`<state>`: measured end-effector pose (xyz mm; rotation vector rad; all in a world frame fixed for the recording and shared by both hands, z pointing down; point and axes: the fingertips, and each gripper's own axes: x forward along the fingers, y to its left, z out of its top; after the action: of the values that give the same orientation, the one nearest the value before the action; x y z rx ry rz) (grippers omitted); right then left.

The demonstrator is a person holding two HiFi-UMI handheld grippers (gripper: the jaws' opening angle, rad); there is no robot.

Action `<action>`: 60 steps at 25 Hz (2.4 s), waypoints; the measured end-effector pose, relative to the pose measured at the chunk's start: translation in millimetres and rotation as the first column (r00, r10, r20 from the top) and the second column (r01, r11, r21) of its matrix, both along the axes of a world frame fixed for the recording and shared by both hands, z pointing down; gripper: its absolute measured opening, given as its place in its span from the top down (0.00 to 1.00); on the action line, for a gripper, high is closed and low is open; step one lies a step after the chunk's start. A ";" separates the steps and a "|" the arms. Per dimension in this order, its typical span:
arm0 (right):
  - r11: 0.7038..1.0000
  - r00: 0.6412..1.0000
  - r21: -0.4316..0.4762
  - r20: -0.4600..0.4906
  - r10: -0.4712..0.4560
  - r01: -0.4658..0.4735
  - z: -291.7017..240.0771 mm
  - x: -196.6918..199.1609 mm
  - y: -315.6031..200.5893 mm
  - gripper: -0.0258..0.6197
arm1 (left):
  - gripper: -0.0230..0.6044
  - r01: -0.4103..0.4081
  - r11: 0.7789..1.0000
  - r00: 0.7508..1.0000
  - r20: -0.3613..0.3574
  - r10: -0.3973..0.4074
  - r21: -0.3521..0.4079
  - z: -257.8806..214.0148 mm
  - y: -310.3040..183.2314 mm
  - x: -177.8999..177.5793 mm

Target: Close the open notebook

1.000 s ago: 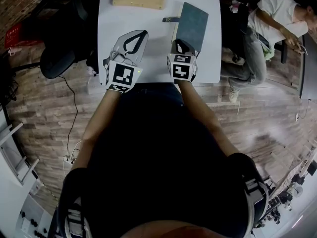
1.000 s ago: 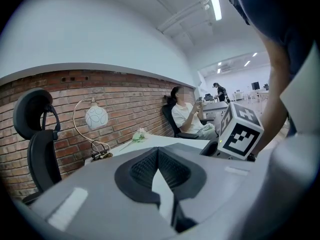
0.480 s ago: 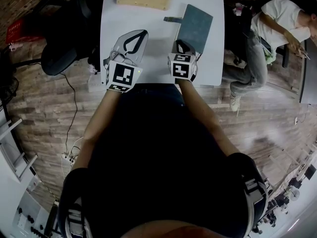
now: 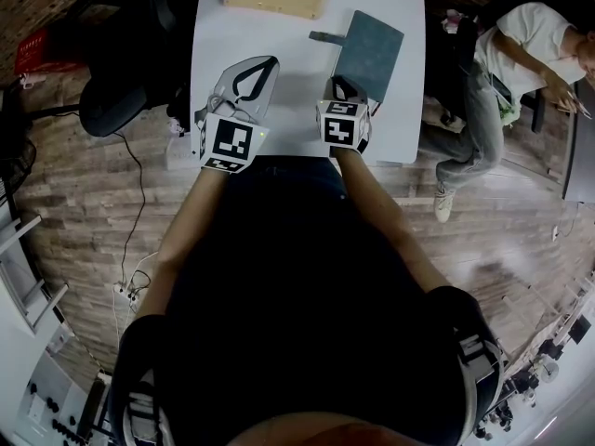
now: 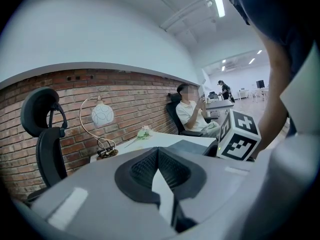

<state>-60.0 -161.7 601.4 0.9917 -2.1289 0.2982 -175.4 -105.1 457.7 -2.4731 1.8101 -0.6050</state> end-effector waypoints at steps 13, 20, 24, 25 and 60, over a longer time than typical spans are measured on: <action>0.998 0.996 -0.006 -0.065 -0.064 0.064 5.0 -4.9 6.0 0.87 | 0.95 0.022 1.000 1.000 0.007 -0.022 0.011 -7.7 8.6 1.1; 0.992 0.998 0.102 0.002 -0.071 0.070 -33.6 -3.3 5.6 0.80 | 0.95 -0.006 0.999 1.000 -0.004 0.007 0.042 -17.3 3.4 9.1; 0.975 0.985 0.212 0.169 0.024 -0.060 -103.4 16.7 -6.5 0.94 | 0.95 -0.066 0.990 0.997 -0.032 0.071 0.128 -52.5 -13.3 30.9; 0.965 0.976 0.246 0.216 0.042 -0.096 -124.5 23.1 -10.4 0.94 | 0.95 -0.081 0.985 0.996 -0.036 0.087 0.151 -62.5 -18.1 37.8; 0.691 0.866 0.602 0.496 0.069 -0.399 -403.7 129.4 40.7 0.94 | 0.95 -0.096 0.929 0.981 -0.127 0.150 0.358 -255.5 -7.8 96.1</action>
<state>69.4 -121.0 197.7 1.7970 -2.5878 -0.2153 -79.4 -112.9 202.2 -2.4126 1.6177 -0.0751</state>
